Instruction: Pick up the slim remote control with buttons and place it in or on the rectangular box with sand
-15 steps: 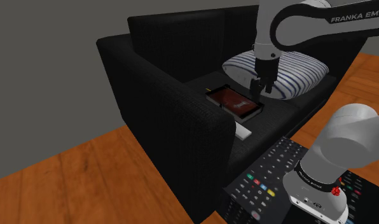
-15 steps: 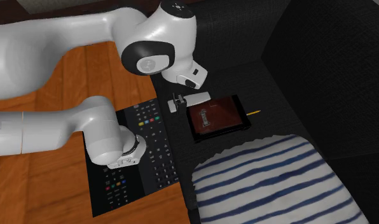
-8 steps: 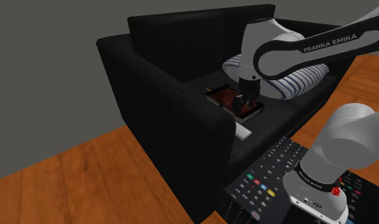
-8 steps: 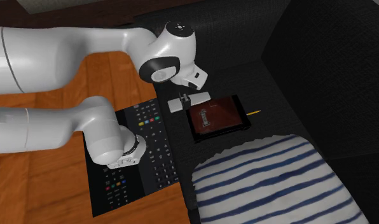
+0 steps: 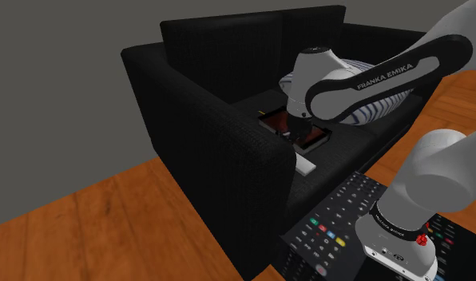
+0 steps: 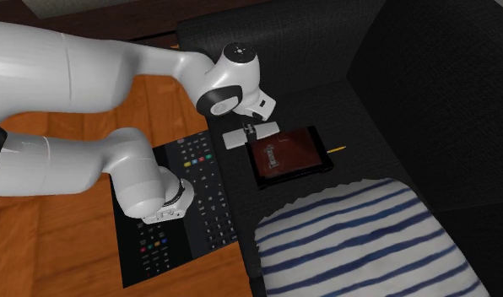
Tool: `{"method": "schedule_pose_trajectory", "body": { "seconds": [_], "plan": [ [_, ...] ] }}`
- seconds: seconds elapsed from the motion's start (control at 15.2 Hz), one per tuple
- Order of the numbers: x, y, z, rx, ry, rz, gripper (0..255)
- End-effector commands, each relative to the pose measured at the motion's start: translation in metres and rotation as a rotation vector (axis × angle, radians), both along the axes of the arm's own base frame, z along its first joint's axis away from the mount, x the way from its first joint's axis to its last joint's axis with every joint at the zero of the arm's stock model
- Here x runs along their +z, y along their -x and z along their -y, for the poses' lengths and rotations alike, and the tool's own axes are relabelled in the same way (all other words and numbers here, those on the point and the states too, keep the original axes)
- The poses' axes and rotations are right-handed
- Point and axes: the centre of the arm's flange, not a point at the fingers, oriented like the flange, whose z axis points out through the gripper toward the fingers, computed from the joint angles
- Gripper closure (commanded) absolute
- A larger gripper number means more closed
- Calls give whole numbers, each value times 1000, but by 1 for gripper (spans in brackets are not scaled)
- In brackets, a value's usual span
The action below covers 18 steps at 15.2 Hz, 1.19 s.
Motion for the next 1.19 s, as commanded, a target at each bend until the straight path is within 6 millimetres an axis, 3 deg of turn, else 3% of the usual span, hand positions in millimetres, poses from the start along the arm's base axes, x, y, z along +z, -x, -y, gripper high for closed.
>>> {"method": "schedule_pose_trajectory", "body": {
  "seconds": [0.0, 0.2, 0.66, 0.73, 1.12],
  "plan": [
    [-19, 0, 0, 0, -1, -7, 0],
    [-32, 0, 1, 0, -1, -7, 0],
    [-32, 0, 1, 0, -1, -7, 0],
    [-32, 0, 1, 0, -1, -7, 255],
    [-32, 0, 1, 0, -1, -7, 255]
  ]
}}
